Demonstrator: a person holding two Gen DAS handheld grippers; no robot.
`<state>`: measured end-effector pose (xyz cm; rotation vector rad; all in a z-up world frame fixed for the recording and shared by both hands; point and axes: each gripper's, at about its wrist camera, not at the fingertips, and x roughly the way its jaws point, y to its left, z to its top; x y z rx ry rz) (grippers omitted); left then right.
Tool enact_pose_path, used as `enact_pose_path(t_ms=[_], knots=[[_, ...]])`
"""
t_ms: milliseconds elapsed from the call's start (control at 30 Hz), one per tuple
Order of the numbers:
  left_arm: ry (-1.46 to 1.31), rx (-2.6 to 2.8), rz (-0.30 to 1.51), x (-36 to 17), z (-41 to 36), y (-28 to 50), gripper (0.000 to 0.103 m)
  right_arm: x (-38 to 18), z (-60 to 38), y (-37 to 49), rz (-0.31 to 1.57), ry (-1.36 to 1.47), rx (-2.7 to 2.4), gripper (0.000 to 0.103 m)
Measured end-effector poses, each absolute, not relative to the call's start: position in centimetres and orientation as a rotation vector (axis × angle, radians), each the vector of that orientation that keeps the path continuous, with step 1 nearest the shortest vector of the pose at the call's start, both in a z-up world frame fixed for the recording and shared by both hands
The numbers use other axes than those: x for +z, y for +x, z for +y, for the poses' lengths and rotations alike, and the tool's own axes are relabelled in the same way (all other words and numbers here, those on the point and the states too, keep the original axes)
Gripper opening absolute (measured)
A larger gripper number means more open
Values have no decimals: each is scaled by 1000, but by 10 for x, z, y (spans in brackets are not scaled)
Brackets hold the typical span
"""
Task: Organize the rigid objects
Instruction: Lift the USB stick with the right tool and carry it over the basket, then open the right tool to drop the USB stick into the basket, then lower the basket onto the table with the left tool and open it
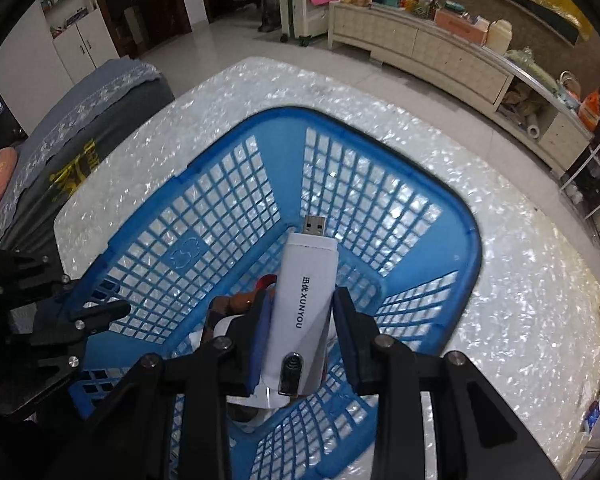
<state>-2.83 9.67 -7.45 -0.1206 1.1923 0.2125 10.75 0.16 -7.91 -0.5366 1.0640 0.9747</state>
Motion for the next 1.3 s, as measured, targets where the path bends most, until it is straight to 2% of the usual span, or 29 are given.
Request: enact_pose_path(t_ms=[733,767,800,933,1067,1200,1300], knots=[[-123,203,1191,-75,98,-29,16,-108,29,90,1096,-640,1007,29],[-121,202,1191,-75,98,-29,16,-110,30,90,1088,-645,1001,33],[-120,202,1192,-75,98,-28,16,-110,30,89,1078,-648,992,43],[-118,203,1192,-75,99,-28,16,-110,33,84,1061,-658,1005,62],[-121,204,1190,-75,98,-28,16,-106,36,75,1034,-679,1000,88],[-122,205,1191,-75,99,-28,16,-98,31,75,1027,-662,990,100],[-121,207,1191,-75,98,-28,16,-94,24,79,1028,-643,977,102]])
